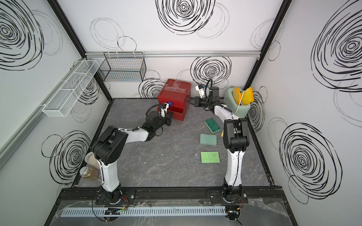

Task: Take the sponge out of the drawer
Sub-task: Close the drawer in the storage box.

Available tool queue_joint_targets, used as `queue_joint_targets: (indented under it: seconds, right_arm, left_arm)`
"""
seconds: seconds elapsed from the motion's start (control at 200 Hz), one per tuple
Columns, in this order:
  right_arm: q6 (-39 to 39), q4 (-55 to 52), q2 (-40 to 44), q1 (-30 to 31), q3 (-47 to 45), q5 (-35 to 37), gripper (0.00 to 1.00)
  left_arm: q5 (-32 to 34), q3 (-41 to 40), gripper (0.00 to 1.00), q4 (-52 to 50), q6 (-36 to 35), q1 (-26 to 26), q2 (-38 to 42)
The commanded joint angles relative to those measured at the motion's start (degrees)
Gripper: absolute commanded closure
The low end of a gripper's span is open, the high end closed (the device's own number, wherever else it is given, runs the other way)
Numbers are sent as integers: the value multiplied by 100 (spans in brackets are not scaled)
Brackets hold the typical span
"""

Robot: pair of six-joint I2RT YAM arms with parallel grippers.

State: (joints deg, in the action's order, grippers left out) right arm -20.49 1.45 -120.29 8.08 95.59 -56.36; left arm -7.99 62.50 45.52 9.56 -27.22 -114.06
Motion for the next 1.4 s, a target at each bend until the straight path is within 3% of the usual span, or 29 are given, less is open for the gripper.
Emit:
queue_joint_targets:
  seconds: [0.0,0.595,0.62,0.805,0.965,1.216,1.391]
  right_arm:
    - [229,-110,114,-43,-117,19,100]
    - [80,4,25,-317,-159,125,100]
    - [76,4,19,-315,-153,120,100]
    - [89,38,-9,-331,-186,134,100]
    - [5,32,-286,-385,141,180,100]
    - [-205,-122,-1192,-402,1178,176,100]
    - [-484,173,-1415,-401,1267,170,100]
  left_arm:
    - [-110,410,98,390,-63,41,-316]
    - [-266,960,98,393,-49,200,-840]
    - [-272,1010,93,365,-55,207,-873]
    - [-392,1192,92,264,42,233,-1001]
    - [-614,578,85,159,208,299,-455]
    - [-660,-977,75,-692,473,637,1362]
    - [-713,-821,71,-1473,544,1436,1362]
